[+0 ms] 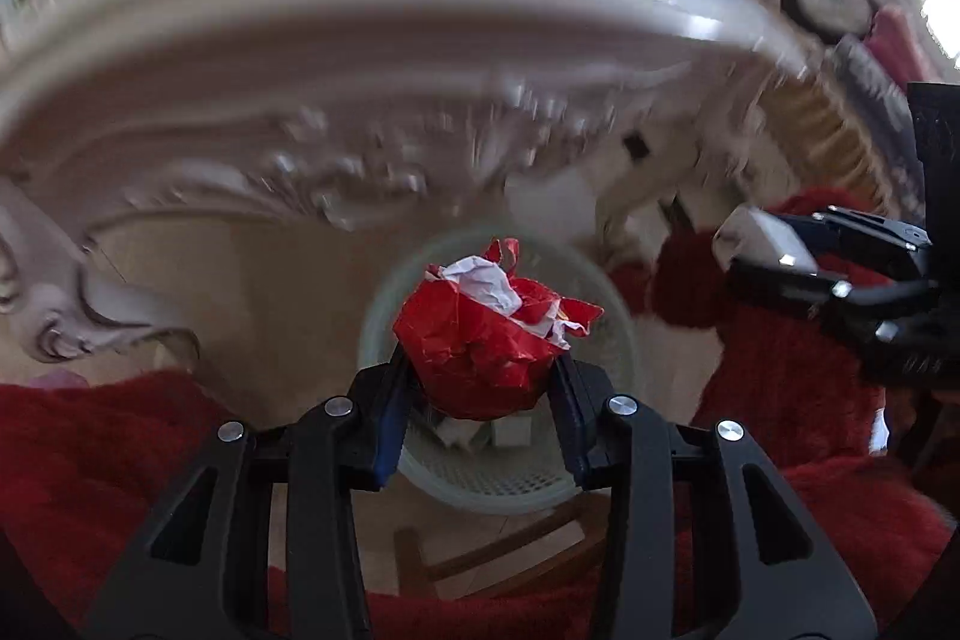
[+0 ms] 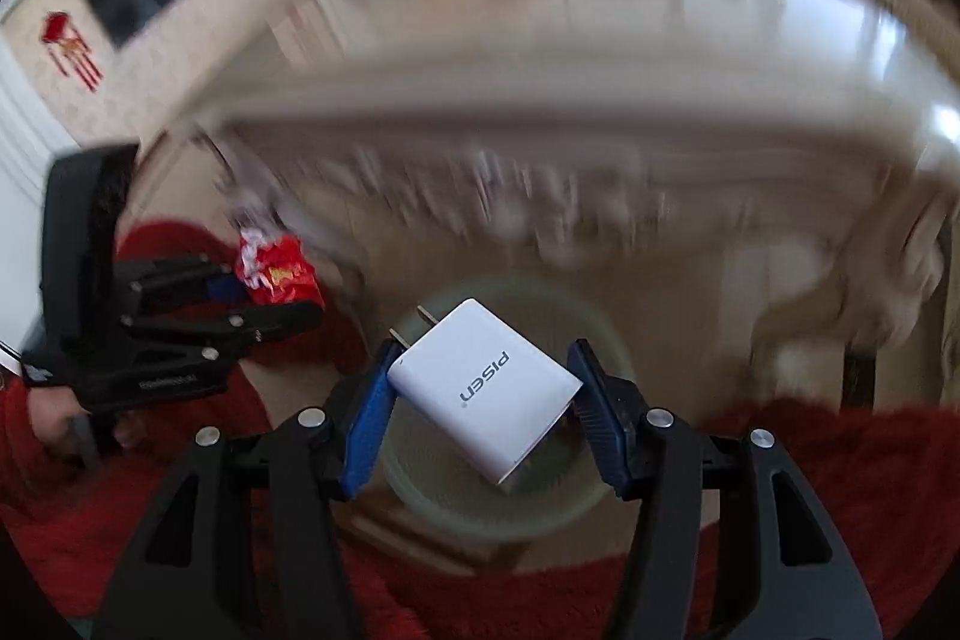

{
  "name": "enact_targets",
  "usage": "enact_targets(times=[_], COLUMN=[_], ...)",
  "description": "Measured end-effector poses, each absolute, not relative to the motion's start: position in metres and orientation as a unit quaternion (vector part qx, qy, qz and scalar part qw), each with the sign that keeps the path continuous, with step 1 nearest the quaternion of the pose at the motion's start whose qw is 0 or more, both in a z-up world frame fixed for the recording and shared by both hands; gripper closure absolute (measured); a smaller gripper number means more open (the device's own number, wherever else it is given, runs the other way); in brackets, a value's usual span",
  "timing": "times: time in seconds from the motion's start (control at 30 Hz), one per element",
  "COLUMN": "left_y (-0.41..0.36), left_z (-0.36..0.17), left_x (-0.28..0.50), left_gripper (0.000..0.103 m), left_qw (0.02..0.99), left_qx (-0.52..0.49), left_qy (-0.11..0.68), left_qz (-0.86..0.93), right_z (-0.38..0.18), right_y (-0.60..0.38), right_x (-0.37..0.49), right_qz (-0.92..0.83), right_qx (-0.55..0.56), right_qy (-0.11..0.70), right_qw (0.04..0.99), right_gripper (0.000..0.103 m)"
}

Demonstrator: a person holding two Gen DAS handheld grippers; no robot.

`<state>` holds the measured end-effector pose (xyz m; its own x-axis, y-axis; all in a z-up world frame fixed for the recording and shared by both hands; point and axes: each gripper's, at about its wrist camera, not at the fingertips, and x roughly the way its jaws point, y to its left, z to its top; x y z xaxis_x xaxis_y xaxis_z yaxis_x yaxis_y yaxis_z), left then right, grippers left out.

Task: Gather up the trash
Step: 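Carry the bag and charger to the wastebasket and release both, then grasp the orange box with the right gripper and lift it from the table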

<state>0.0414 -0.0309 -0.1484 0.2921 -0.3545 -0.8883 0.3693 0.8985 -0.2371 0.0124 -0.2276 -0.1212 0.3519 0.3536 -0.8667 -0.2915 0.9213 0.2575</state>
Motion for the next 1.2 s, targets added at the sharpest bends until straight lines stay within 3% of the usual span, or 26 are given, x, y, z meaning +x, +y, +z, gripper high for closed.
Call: enact_targets(times=[0.13, 0.17, 0.2, 0.27, 0.33, 0.63, 0.87, 1.2], left_y=[-0.049, -0.053, -0.057, -0.058, -0.061, -0.037, -0.002, 0.027], left_z=[-0.182, -0.188, -0.196, -0.203, -0.204, -0.157, -0.084, -0.006], left_x=[0.050, 0.050, 0.052, 0.051, 0.045, 0.038, 0.041, 0.161], left_gripper=[0.062, 0.058, 0.052, 0.016, 0.010, 0.009, 0.009, 0.009], left_qw=[0.773, 0.769, 0.761, 0.756, 0.758, 0.823, 0.879, 0.924], left_qx=[0.035, 0.038, 0.046, 0.058, 0.060, 0.020, -0.008, -0.012], left_qy=[0.586, 0.592, 0.601, 0.609, 0.606, 0.529, 0.447, 0.352], left_qz=[-0.239, -0.240, -0.240, -0.234, -0.233, -0.206, -0.167, -0.152], right_z=[-0.153, -0.155, -0.157, -0.161, -0.161, -0.134, -0.059, -0.003], right_y=[-0.220, -0.220, -0.219, -0.218, -0.221, -0.243, -0.266, -0.276], right_x=[0.024, 0.024, 0.025, 0.027, 0.024, 0.015, 0.020, 0.143], right_qz=[0.185, 0.184, 0.181, 0.178, 0.172, 0.166, 0.143, 0.072], right_qx=[0.014, 0.013, 0.013, 0.015, 0.016, 0.044, 0.044, 0.054], right_qy=[0.564, 0.565, 0.566, 0.571, 0.570, 0.529, 0.406, 0.339], right_qw=[0.804, 0.804, 0.804, 0.802, 0.803, 0.831, 0.902, 0.936], right_gripper=[0.048, 0.048, 0.047, 0.045, 0.034, 0.033, 0.033, 0.033])
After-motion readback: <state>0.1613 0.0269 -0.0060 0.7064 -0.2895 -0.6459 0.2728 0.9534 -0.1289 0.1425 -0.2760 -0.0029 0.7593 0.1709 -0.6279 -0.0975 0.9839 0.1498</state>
